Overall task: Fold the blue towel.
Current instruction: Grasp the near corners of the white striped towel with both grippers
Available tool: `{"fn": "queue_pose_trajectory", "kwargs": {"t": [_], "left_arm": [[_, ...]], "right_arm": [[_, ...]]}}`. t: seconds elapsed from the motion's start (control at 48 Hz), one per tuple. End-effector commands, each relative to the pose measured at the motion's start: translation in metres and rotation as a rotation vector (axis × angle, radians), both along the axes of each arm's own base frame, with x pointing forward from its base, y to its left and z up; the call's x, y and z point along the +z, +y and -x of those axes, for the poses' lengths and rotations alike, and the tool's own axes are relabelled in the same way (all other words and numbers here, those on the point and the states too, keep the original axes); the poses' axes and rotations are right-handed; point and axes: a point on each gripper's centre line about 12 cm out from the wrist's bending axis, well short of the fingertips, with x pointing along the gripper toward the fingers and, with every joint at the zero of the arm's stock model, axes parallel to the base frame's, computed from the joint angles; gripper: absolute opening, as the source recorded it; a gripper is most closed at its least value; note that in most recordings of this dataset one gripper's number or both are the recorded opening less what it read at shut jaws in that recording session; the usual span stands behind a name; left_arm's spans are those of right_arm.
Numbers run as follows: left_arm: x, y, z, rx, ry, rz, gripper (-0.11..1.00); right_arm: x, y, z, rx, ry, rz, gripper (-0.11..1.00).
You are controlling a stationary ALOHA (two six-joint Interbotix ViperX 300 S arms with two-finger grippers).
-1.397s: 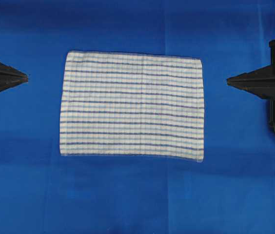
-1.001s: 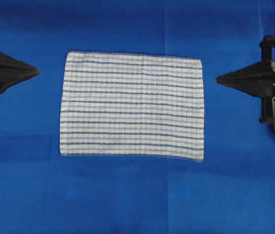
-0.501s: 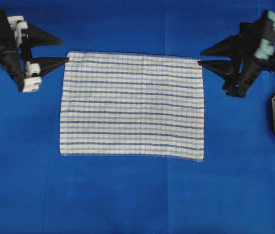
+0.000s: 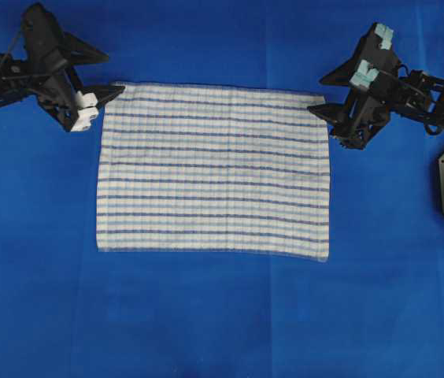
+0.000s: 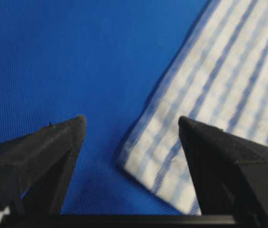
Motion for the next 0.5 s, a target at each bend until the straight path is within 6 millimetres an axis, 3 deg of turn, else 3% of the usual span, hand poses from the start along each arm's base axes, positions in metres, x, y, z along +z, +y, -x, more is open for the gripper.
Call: {"fn": "queue_pose_trajectory", "kwargs": {"t": [0.0, 0.167, 0.271, 0.355, 0.48], "left_arm": [[-0.004, 0.007, -0.006, 0.011, -0.005, -0.006, 0.74], [-0.02, 0.011, -0.011, 0.018, 0.034, 0.018, 0.71], [-0.027, 0.011, -0.011, 0.018, 0.051, 0.028, 0.63], [-0.029, 0.01, -0.011, 0.018, 0.059, 0.033, 0.46], [-0.03, 0.007, -0.011, 0.008, 0.066, 0.036, 0.15]], "right_arm": [[-0.003, -0.003, -0.002, -0.018, -0.016, 0.003, 0.71], [-0.012, -0.002, 0.002, -0.033, -0.004, -0.009, 0.7], [-0.014, -0.001, 0.005, -0.036, 0.003, -0.012, 0.65], [-0.016, 0.001, 0.007, -0.035, 0.01, -0.015, 0.54], [-0.017, 0.002, 0.009, -0.033, 0.016, -0.018, 0.27]]}}
